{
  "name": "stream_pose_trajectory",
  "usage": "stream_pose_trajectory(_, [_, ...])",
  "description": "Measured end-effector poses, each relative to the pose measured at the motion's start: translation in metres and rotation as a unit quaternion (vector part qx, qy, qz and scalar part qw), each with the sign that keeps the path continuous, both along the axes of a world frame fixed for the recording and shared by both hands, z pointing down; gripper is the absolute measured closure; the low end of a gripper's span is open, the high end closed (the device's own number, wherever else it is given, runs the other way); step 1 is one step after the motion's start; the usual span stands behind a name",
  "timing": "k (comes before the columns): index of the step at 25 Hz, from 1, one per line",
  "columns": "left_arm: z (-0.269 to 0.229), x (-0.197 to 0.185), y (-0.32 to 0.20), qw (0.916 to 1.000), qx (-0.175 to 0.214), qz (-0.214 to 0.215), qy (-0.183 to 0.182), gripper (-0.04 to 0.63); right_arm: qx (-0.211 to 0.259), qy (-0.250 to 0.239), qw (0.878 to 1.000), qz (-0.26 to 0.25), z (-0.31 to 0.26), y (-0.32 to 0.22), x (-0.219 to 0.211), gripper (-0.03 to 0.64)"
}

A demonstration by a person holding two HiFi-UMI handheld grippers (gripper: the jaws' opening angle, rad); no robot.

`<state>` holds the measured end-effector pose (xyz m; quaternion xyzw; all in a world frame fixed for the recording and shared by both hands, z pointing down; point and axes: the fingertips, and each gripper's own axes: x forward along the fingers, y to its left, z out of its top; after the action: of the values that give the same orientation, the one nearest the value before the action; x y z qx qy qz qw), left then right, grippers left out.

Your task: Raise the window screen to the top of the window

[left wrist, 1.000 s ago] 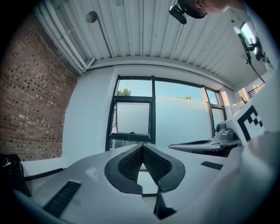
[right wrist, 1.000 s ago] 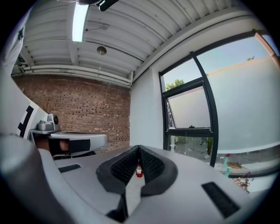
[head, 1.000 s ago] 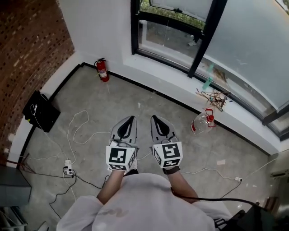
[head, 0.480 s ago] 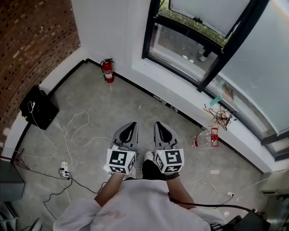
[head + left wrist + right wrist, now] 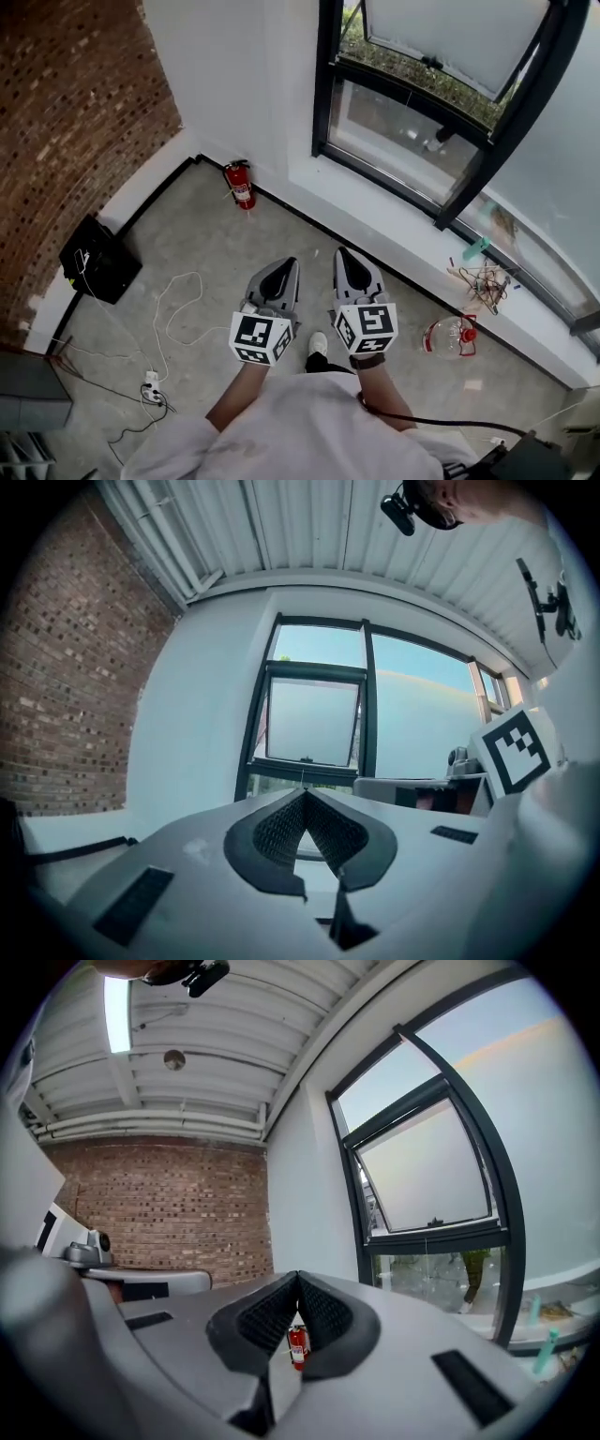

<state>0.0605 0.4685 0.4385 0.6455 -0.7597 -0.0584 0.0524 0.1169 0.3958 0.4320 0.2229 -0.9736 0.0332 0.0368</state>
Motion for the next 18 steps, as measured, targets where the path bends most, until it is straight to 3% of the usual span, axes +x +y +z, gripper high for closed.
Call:
stream_pose_trajectory(3, [-0.012, -0.015, -0.051, 0.9999, 0.005, -0.01, -0.005, 0.595, 0.004, -0.006, 1.0, 0.002, -0.01, -0.059, -0.012, 0.614])
stream_pose_trajectory(8, [0.0, -0.024, -0.112, 0.9998, -0.018, -0.008, 0.001, 0.595, -0.025, -0.002, 1.0, 0.01, 0.006, -0.126, -0.023, 0.614])
stream_pose_trajectory(14, [0.01, -0.03, -0.178, 0.9989, -0.038, 0.028, 0.004, 0.595, -0.049, 0.011, 0.998, 0.025, 0.025, -0.173, -0.033, 0.615])
stream_pose_trajectory(18, [0.021, -0.028, -0.231, 0.9962, -0.043, 0.075, 0.012, 0.595, -0.051, 0.018, 0.997, 0.063, 0.035, -0.213, -0.026, 0.614])
